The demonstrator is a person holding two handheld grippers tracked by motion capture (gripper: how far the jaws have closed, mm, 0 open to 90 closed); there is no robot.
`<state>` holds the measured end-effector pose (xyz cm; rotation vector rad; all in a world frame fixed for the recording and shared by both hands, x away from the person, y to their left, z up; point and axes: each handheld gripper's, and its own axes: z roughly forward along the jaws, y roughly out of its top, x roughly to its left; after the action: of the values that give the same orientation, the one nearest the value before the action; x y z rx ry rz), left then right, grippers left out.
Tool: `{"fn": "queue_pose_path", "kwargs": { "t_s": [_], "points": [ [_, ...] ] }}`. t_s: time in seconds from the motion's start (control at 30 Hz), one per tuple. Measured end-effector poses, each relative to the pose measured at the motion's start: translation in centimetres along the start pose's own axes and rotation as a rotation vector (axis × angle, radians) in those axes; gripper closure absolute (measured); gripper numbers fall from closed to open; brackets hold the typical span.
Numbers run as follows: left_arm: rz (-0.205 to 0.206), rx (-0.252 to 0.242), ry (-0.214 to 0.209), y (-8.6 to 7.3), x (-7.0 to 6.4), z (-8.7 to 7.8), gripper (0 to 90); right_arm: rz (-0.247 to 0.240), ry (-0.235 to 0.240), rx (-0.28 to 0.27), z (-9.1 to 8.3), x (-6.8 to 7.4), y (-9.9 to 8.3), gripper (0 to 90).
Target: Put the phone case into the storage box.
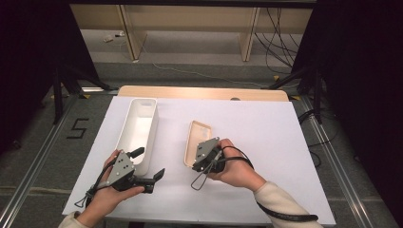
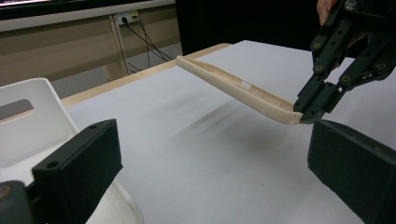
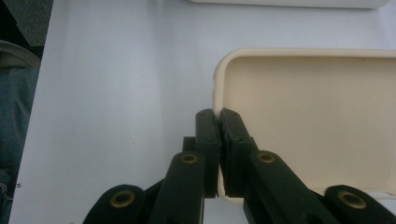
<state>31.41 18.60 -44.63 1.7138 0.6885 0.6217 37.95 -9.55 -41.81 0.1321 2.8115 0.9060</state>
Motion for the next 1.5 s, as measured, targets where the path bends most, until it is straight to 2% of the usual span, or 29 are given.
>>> {"fn": "queue_pose_path", "kwargs": {
  "t_s": [0.3,0.47,0.93,1.1,1.17,1.3,1.5],
  "points": [
    [-0.001,-0.001,0.001,0.0,0.0,0.0,2.6,0.022,0.018,-0.048,-0.5,-0.2,-0.4,88.0],
    [-0.001,-0.001,0.001,0.0,0.0,0.0,2.6,0.031,0.007,-0.075,-0.7,-0.1,-0.6,88.0],
    [0.0,-0.001,0.002,0.0,0.0,0.0,2.6,0.047,0.014,-0.139,-1.3,-0.3,-1.1,88.0],
    [0.0,0.0,0.002,0.0,0.0,0.0,2.6,0.058,0.022,-0.153,-1.5,-0.2,-1.3,88.0],
    [0.0,0.001,0.002,0.0,0.0,0.0,2.8,0.048,0.011,-0.157,-1.5,-0.3,-1.3,88.0],
    [-0.001,0.0,0.001,0.0,0.0,0.0,2.8,0.066,0.027,-0.166,-1.5,-0.2,-1.5,88.0],
    [-0.004,-0.005,0.0,0.0,0.0,0.0,2.8,0.06,0.028,-0.174,-1.5,-0.1,-1.6,88.0]
  ]
}}
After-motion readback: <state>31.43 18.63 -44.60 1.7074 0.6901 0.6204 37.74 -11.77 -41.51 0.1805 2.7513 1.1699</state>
